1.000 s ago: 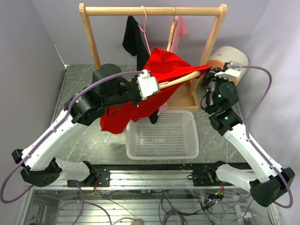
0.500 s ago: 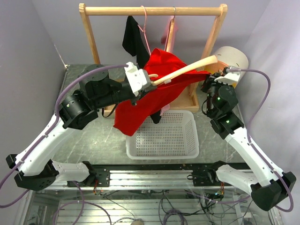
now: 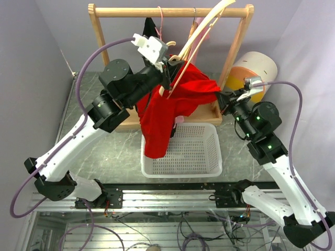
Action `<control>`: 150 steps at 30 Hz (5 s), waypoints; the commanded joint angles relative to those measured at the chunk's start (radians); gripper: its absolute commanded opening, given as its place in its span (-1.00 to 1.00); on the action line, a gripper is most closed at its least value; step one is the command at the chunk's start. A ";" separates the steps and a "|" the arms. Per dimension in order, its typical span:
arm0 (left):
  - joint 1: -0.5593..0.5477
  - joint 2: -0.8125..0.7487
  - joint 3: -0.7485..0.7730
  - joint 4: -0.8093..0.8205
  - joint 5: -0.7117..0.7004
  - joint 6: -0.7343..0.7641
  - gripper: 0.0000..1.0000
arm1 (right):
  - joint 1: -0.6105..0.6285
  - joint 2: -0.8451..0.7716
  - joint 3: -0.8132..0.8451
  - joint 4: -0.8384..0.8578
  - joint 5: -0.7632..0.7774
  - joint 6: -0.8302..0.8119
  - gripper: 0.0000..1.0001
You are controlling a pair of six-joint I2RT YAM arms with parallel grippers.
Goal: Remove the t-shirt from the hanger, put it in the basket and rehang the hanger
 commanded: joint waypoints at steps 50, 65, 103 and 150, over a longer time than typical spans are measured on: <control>0.008 -0.010 -0.027 0.139 -0.271 0.068 -0.86 | 0.003 0.117 0.161 0.459 -0.496 0.257 -1.00; 0.008 -0.012 0.153 -0.223 -0.557 0.105 -0.86 | 0.069 0.011 -0.218 -0.023 -0.521 0.155 -1.00; 0.006 -0.096 0.254 -0.858 -0.650 0.022 -0.86 | 0.078 -0.147 -0.174 -0.295 -0.135 0.151 1.00; 0.625 0.254 0.317 -0.041 0.058 -0.127 -0.86 | 0.078 -0.136 -0.324 -0.153 -0.072 0.170 0.99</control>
